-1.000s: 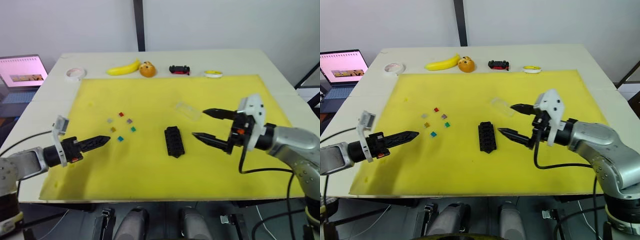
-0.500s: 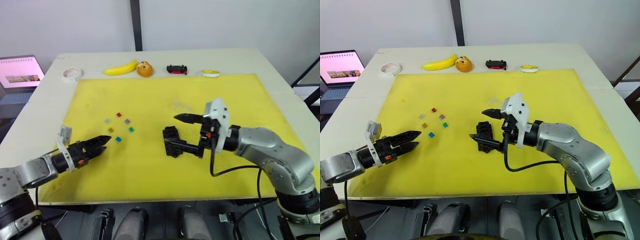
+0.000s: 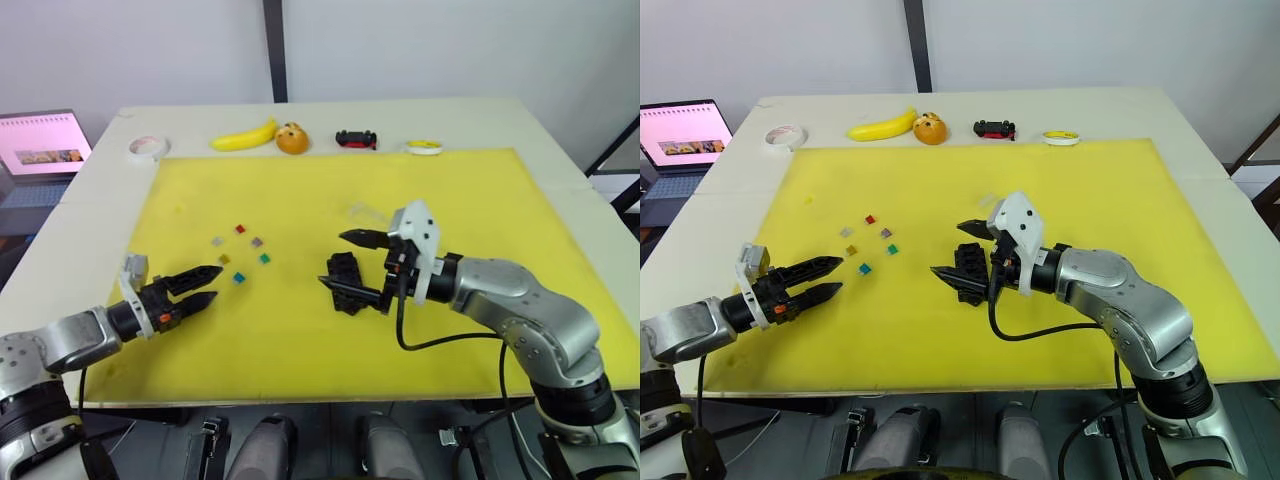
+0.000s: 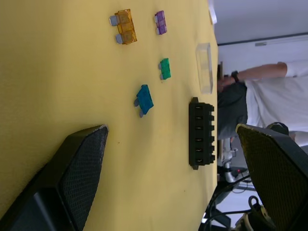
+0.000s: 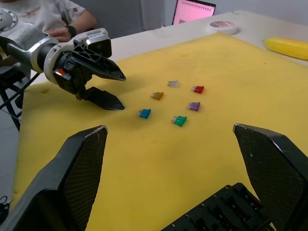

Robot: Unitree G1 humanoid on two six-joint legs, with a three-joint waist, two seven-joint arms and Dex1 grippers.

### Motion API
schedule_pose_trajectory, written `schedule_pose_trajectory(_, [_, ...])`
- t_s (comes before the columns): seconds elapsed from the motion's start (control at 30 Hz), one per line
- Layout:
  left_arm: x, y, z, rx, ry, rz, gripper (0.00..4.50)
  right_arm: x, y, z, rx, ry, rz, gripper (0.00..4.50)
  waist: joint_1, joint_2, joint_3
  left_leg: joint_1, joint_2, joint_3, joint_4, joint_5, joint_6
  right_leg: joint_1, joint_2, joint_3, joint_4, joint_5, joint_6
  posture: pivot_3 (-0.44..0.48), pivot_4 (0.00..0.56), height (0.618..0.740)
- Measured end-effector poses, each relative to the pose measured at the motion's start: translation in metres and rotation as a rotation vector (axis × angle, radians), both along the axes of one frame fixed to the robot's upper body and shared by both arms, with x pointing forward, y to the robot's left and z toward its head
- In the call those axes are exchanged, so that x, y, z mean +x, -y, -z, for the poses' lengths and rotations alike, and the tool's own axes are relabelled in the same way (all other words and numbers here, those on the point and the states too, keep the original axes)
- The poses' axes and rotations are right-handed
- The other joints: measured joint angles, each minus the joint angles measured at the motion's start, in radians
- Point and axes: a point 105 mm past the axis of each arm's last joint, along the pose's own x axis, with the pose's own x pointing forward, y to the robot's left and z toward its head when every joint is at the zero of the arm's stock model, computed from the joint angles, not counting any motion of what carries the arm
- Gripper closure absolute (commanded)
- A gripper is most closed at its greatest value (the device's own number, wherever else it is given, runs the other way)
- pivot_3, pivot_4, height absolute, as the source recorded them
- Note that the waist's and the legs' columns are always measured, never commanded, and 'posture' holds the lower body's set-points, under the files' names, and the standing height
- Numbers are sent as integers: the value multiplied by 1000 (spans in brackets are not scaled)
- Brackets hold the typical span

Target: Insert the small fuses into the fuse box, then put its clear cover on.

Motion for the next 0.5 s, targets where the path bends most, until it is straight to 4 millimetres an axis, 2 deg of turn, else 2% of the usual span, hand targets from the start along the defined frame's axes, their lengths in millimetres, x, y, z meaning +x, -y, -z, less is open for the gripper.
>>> schedule_pose_trajectory(0.5, [9,18,-1,-19,10,28,0,2,4,7,-30,0,33,60,10,0,0,0,-1,0,0,0,0,0,-1,0,0,0,0,0,150,740])
